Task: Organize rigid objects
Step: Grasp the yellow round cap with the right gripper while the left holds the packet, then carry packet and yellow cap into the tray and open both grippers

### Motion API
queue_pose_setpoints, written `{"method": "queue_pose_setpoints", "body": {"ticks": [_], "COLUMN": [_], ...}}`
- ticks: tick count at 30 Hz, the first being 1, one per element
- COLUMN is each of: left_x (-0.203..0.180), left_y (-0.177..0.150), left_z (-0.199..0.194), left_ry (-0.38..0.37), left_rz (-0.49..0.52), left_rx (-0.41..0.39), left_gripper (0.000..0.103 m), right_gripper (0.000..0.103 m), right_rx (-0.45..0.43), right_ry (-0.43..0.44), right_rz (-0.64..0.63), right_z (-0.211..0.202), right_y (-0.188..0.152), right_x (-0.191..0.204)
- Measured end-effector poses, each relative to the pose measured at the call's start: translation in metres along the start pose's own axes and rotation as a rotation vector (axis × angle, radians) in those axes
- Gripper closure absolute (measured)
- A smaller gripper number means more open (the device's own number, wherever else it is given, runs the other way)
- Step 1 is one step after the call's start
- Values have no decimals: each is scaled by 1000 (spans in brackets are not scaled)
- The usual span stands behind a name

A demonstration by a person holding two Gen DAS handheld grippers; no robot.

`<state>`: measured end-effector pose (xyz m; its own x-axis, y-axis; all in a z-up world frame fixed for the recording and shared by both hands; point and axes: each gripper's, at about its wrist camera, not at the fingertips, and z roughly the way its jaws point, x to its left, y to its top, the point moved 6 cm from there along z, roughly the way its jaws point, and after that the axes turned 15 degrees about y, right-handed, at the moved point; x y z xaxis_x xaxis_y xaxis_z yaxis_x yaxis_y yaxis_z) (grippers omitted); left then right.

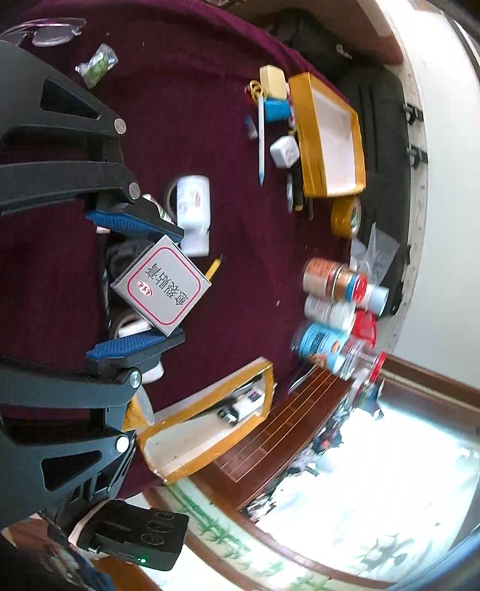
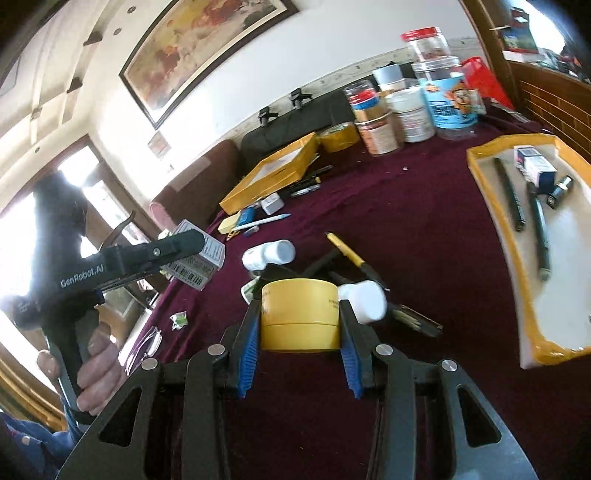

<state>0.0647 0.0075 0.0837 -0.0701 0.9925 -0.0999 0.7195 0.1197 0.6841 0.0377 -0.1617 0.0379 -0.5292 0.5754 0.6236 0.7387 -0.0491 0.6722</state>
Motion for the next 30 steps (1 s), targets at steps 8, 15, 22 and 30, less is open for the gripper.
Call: {"method": "queue_pose_setpoints", "body": {"ticks": [8,15,22,30], "left_x": [-37,-72,-144,-244], "left_y": [-13,-15,-1,2], "left_z": [4,5,14,61], "left_ry": [-25,-54,-154,-242], "left_rz": [55,103,165,226], "left_rx": [33,47,65,128], "left_gripper": [57,57,58,58], "right_gripper": [68,68,68,68], "right_rx": [-36,-121,-249,-274], "right_ry": [-10,-91,-312,-394], "right_rz": [33,67,177,314], "right_z": [-17,-55,-120,-135], "right_y": [2,19,59,81], "right_x": [-17,-47,-121,-206]}}
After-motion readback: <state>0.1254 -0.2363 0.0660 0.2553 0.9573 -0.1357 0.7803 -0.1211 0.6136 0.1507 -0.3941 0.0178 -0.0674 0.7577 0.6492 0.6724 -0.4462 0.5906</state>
